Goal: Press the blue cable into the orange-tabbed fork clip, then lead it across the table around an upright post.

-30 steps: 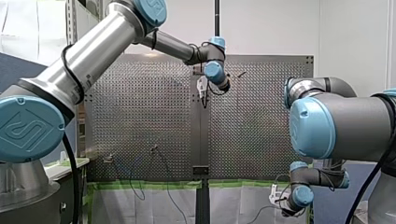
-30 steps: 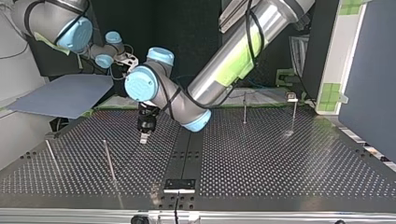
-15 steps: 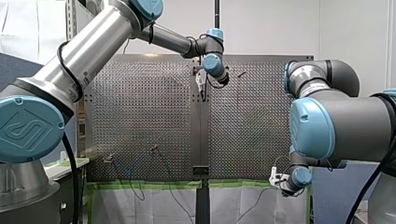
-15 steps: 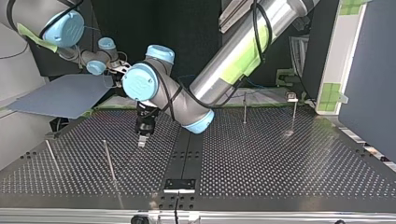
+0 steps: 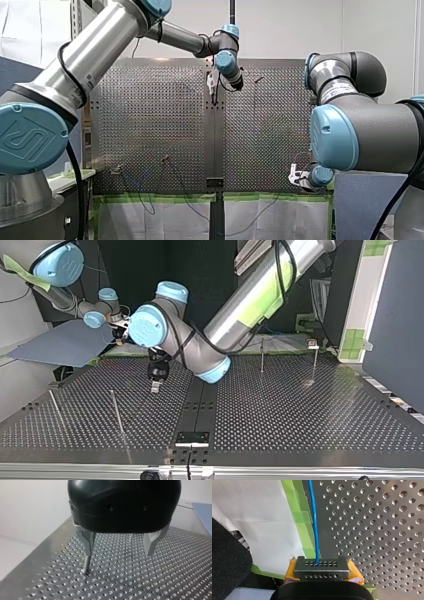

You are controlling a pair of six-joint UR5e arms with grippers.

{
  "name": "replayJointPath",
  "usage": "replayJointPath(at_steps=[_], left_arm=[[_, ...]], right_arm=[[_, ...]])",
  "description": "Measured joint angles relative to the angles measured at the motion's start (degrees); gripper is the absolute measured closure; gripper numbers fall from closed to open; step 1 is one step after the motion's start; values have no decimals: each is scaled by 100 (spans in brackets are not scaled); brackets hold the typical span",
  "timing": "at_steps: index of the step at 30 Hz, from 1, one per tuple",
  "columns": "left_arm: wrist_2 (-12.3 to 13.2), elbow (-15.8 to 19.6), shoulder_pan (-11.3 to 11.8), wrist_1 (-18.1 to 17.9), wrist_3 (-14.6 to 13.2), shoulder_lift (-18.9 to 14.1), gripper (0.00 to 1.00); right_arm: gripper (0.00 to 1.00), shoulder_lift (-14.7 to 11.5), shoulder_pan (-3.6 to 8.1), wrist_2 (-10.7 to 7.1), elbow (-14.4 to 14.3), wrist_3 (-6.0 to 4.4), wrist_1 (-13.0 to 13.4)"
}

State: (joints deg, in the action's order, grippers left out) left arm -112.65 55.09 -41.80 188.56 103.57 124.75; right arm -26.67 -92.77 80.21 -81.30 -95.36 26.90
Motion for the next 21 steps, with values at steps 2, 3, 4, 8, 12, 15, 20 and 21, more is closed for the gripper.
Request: replayJointPath(at_steps=[2, 3, 4, 8, 12, 15, 20, 21], left_arm=[[-50, 0, -41, 58, -1, -37, 0], [-95, 0, -70, 87, 0, -64, 0], [-129, 0, -91, 102, 1, -86, 0], [-189, 0, -179, 148, 3, -201, 0], [-66, 0, -255, 318, -4, -320, 0], [-23, 0, -297, 441, -10, -422, 0], [-11, 0, -333, 651, -30, -553, 0], [-5, 0, -337, 708, -41, -576, 0]], right_arm=[[100, 3, 0, -7, 1, -1, 0], [100, 4, 0, -9, 2, -1, 0], [100, 5, 0, -11, 2, -1, 0], [100, 8, 5, -15, 3, -2, -4], [100, 8, 6, -27, 3, -2, -7], [100, 8, 3, -30, 3, -2, -10], [100, 9, 0, -31, 4, -2, -23], [100, 10, 0, -31, 4, -2, -26]])
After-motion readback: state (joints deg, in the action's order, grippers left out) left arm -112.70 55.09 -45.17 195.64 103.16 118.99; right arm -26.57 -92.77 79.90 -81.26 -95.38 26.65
